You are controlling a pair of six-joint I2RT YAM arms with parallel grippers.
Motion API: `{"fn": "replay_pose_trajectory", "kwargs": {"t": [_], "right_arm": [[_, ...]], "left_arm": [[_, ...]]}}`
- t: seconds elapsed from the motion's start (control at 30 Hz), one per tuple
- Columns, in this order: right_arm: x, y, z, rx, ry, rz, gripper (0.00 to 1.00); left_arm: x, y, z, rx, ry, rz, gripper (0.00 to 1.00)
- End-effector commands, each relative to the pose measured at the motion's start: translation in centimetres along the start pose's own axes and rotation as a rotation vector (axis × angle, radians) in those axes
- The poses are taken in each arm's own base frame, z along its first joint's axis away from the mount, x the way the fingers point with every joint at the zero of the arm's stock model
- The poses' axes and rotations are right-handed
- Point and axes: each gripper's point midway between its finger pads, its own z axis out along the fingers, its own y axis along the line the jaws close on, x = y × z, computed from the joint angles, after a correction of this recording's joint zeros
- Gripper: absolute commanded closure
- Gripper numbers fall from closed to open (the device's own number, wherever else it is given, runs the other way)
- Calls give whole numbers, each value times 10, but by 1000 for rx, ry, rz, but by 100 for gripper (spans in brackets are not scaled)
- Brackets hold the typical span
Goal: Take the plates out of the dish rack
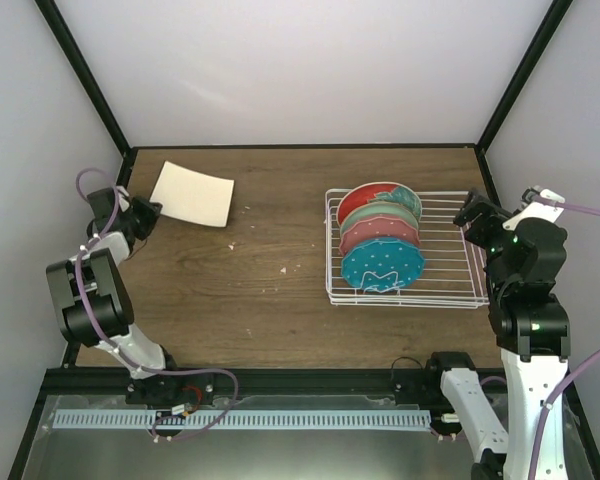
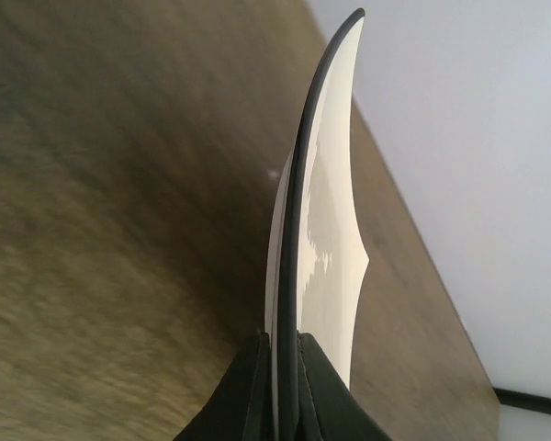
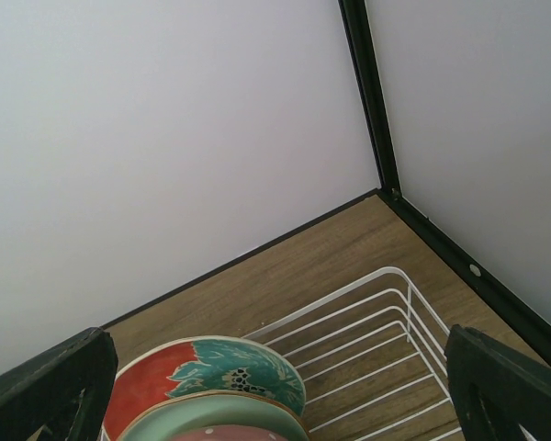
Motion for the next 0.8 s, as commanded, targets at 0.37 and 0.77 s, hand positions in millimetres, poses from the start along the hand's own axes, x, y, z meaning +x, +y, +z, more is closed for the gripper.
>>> {"fn": "replay_pose_trajectory", "kwargs": {"t": [0.37, 0.77], "right_arm": [[-15, 3, -14, -7, -35, -37, 0], [-19, 4, -16, -8, -39, -27, 0]], "left_arm": [[-9, 22, 24, 28, 3, 8, 88], [11, 61, 36, -51, 71, -36, 55]]}}
